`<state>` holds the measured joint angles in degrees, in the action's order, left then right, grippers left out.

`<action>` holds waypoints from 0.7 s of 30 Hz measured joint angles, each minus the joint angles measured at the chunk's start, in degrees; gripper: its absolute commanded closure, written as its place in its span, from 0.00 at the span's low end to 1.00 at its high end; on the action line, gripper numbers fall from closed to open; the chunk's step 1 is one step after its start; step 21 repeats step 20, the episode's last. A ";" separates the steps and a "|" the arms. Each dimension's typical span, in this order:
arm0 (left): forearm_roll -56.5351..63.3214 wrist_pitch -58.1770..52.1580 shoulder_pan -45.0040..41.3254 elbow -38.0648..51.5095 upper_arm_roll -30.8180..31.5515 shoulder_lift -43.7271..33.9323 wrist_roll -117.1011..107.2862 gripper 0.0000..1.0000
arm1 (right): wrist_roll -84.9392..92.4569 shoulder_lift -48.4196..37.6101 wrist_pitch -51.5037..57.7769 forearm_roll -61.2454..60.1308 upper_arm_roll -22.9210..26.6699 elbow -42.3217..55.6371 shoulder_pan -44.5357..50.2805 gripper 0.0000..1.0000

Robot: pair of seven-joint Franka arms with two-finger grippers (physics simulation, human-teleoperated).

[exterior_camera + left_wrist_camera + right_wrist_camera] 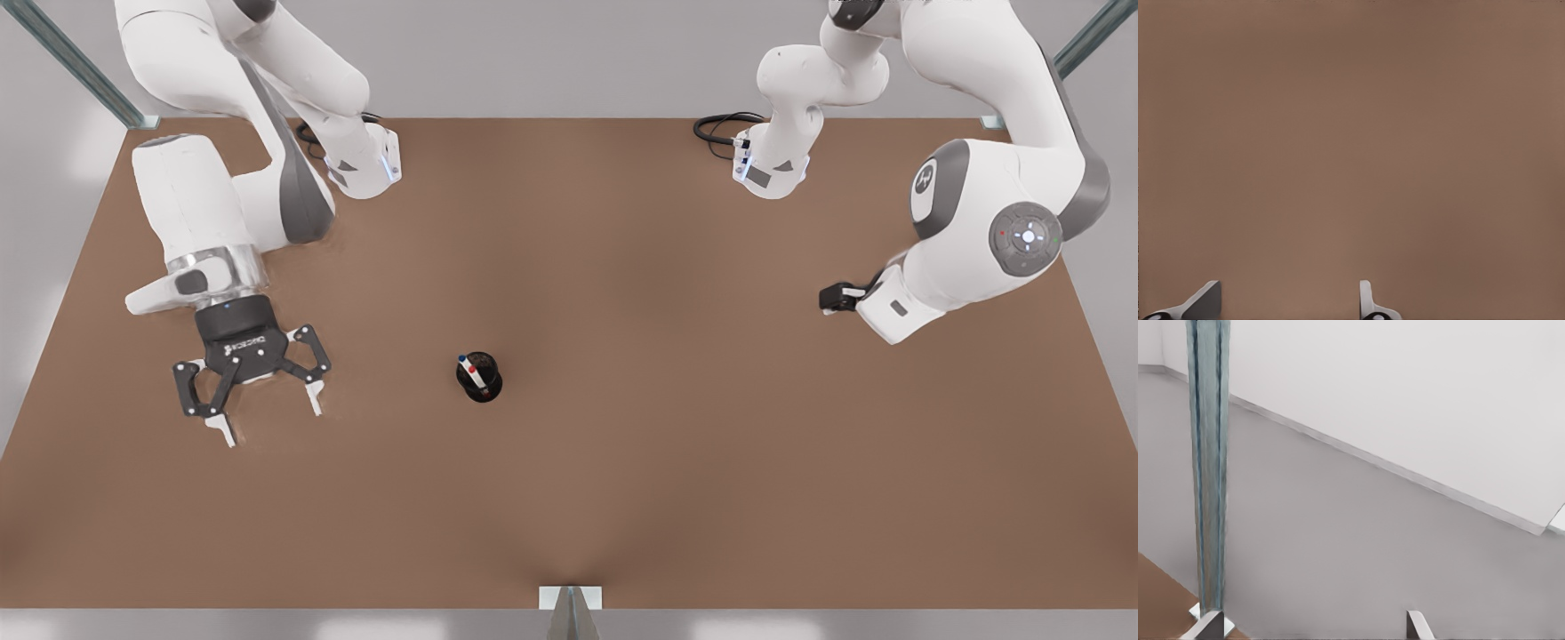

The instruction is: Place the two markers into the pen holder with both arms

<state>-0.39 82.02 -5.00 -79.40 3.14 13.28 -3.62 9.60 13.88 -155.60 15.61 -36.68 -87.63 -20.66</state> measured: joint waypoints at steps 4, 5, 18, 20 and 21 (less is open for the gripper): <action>0.83 3.74 0.18 2.13 -0.06 3.59 -0.01 0.00 | -3.16 -8.12 29.70 -9.05 30.27 -0.83 22.69 0.00; 0.93 4.61 0.22 2.54 -0.07 4.34 -0.01 0.00 | -3.88 -9.23 35.40 -10.25 31.80 -0.77 23.59 0.00; 6.34 8.54 -0.09 2.91 0.13 5.45 -0.24 0.00 | -10.49 -9.41 59.38 -15.53 40.32 -2.85 32.83 0.00; 6.55 8.66 -0.12 2.90 0.17 5.56 -0.29 0.00 | -11.13 -9.20 60.19 -16.26 40.48 -2.84 32.66 0.00; 6.55 8.66 -0.12 2.90 0.17 5.56 -0.29 0.00 | -11.13 -9.20 60.19 -16.26 40.48 -2.84 32.66 0.00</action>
